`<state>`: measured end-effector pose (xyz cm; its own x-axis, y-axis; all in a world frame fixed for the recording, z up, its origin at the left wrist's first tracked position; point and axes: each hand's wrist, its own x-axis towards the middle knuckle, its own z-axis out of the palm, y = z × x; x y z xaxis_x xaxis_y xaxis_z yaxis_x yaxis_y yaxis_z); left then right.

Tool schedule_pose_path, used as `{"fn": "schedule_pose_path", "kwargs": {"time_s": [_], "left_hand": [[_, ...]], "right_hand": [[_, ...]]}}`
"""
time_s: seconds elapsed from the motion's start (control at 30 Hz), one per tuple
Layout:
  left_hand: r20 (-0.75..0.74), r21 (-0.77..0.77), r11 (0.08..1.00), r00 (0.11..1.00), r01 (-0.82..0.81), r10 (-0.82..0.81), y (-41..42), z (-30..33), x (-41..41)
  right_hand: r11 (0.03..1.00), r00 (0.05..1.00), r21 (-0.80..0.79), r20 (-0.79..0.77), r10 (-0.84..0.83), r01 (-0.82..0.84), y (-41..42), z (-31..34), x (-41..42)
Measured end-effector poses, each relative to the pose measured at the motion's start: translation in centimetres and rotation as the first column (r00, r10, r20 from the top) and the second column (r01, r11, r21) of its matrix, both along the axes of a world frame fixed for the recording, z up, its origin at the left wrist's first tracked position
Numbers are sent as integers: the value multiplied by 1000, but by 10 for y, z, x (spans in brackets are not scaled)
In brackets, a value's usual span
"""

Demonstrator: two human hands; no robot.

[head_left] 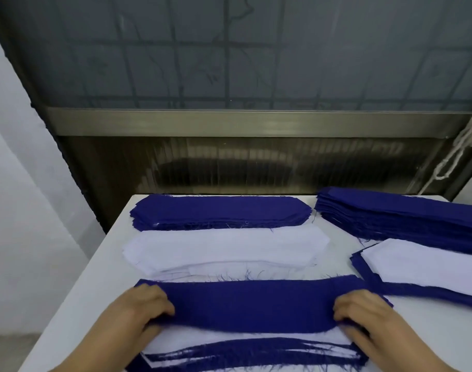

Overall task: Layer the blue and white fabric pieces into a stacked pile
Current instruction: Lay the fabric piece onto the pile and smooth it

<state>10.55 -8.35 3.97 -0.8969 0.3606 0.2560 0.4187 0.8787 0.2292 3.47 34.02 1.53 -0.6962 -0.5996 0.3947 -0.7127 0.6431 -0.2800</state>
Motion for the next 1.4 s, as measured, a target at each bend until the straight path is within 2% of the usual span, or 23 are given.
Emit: {"fn": "schedule_pose_path", "kwargs": {"time_s": [0.13, 0.27, 0.5, 0.57, 0.67, 0.87, 0.93, 1.0, 1.07, 1.2, 1.3, 1.4], "left_hand": [[-12, 9, 1000, 1000, 16, -16, -3, -11, 2], [-72, -18, 997, 994, 75, -76, -1, -6, 3], [200, 107, 993, 979, -51, 29, 9, -9, -3], [187, 123, 991, 982, -52, 29, 20, -14, -13], [248, 90, 994, 968, -66, 41, 26, -16, -19], [448, -18, 997, 891, -74, 74, -25, -2, -23], [498, -44, 994, 861, -97, 106, -33, 6, -36], [471, -29, 989, 871, -144, 140, -27, 10, -59], [350, -6, 983, 921, -182, 172, -10, 9, -87], [164, 71, 974, 966, -214, 200, 35, 7, -154], [171, 181, 952, 961, -245, 215, 61, 8, -199], [283, 235, 921, 928, -311, 242, 71, 1, -227]], "right_hand": [[998, 998, -58, 50, -23, 26, 5, -6, 3], [1000, 999, 1, 49, -20, 19, 6, -8, 2], [998, 977, 49, 204, -59, 50, -12, 17, 3], [997, 972, 74, 228, -52, 36, -24, 14, -3], [988, 963, 148, 260, -70, 32, -27, 7, -10], [944, 890, 327, 421, -176, 32, 11, 24, -28], [941, 874, 338, 448, -190, 31, 12, 31, -43], [968, 874, 236, 448, -190, 89, 0, 35, -63], [984, 891, 96, 419, -178, 151, -23, 34, -88], [979, 937, 33, 286, -200, 199, -83, 28, -148], [974, 937, 15, 270, -221, 226, -115, 22, -186], [970, 923, 91, 299, -243, 226, -127, 10, -213]]}}
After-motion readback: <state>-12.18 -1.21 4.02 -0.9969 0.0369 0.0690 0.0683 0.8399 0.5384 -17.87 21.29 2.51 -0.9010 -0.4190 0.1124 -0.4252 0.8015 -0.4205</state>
